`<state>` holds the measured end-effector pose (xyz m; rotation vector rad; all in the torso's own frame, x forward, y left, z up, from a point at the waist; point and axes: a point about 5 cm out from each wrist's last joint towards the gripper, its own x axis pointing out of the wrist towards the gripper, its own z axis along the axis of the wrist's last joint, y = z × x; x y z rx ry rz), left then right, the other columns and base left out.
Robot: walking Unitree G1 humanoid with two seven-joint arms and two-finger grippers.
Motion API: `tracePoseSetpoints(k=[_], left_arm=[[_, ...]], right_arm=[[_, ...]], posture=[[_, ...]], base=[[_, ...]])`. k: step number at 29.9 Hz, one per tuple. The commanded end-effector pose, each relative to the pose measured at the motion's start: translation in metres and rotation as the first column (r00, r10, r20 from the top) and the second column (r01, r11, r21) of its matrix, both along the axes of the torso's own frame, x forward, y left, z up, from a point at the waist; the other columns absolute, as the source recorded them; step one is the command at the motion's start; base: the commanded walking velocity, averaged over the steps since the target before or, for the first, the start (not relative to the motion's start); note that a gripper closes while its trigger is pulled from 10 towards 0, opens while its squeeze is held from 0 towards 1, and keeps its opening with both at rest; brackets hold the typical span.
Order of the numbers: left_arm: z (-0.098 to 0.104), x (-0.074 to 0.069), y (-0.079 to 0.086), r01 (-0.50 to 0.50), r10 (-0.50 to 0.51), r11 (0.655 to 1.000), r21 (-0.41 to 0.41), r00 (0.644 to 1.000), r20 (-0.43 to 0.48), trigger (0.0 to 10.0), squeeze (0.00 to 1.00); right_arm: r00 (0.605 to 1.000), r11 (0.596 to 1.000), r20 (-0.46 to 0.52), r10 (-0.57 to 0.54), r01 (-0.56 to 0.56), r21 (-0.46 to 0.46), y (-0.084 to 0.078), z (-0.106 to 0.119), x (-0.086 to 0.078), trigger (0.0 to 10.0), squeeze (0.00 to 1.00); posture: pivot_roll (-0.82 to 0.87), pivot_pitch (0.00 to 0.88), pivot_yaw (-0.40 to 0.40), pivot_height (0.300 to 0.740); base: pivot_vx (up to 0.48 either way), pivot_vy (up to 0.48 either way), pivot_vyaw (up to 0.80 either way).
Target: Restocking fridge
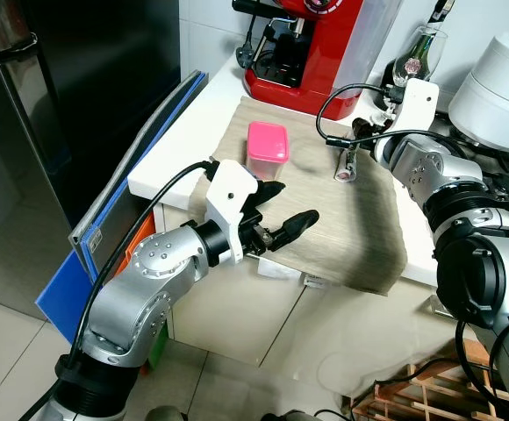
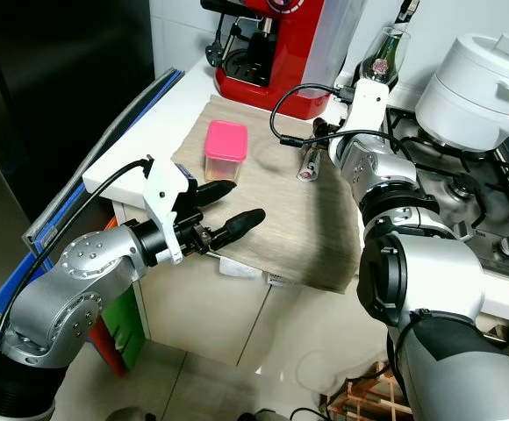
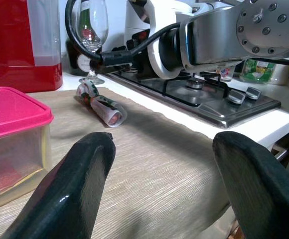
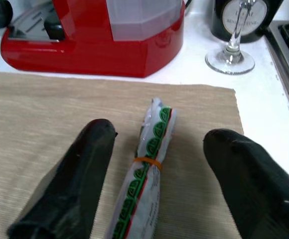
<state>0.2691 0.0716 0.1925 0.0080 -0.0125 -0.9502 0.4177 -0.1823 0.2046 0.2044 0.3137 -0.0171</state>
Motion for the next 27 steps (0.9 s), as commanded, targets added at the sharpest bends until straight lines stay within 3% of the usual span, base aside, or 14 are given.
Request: tracePoseSetpoints(k=[1,15,16,17,18,23,27], left_arm=[[0.003,0.001,-0.004,0.012,-0.012,1.000,0.000,1.000,0.018,10.0,0.00],[-0.003,-0.002,-0.002,-0.002,0.001,1.000,0.030,1.000,0.019,10.0,0.00],[-0.002,-0.002,-0.002,-0.002,0.001,1.000,0.028,1.000,0.018,10.0,0.00],[-0.002,-0.002,-0.002,-0.003,0.002,1.000,0.026,1.000,0.017,10.0,0.00],[-0.002,-0.002,-0.002,-0.003,0.003,1.000,0.026,1.000,0.017,10.0,0.00],[-0.002,-0.002,0.000,-0.013,0.012,1.000,0.025,1.000,0.020,10.0,0.00],[-0.001,-0.001,-0.001,-0.016,0.016,1.000,0.021,1.000,0.020,10.0,0.00]], right_arm=[[1.000,1.000,-0.011,0.001,-0.001,-0.003,-0.003,0.003,0.000,10.0,1.00],[0.997,0.987,-0.071,0.009,0.002,0.162,0.018,-0.014,-0.002,10.0,1.00],[0.997,0.986,-0.078,0.011,0.002,0.166,0.019,-0.016,-0.003,10.0,0.82],[0.996,0.988,-0.085,0.013,0.001,0.157,0.020,-0.019,-0.004,10.0,0.29],[0.996,0.989,-0.090,0.014,0.000,0.150,0.021,-0.020,-0.004,10.0,0.00],[0.995,0.998,-0.099,-0.010,0.016,0.056,0.015,-0.023,-0.005,10.0,0.00],[0.993,0.997,-0.107,-0.045,0.052,0.060,0.010,-0.023,-0.005,10.0,0.00]], posture=[[0.08,0.000,-0.159,0.740],[0.10,0.000,-0.169,0.740],[0.10,0.000,-0.169,0.740],[0.10,0.000,-0.171,0.740],[0.10,0.000,-0.171,0.740],[0.10,0.000,-0.173,0.740],[0.10,0.000,-0.175,0.740]], base=[[0.000,0.000,0.00],[0.000,0.000,0.00],[0.000,0.000,0.00],[0.000,0.000,0.00],[0.000,0.000,0.00],[0.000,0.000,0.00],[0.000,0.000,0.00]])
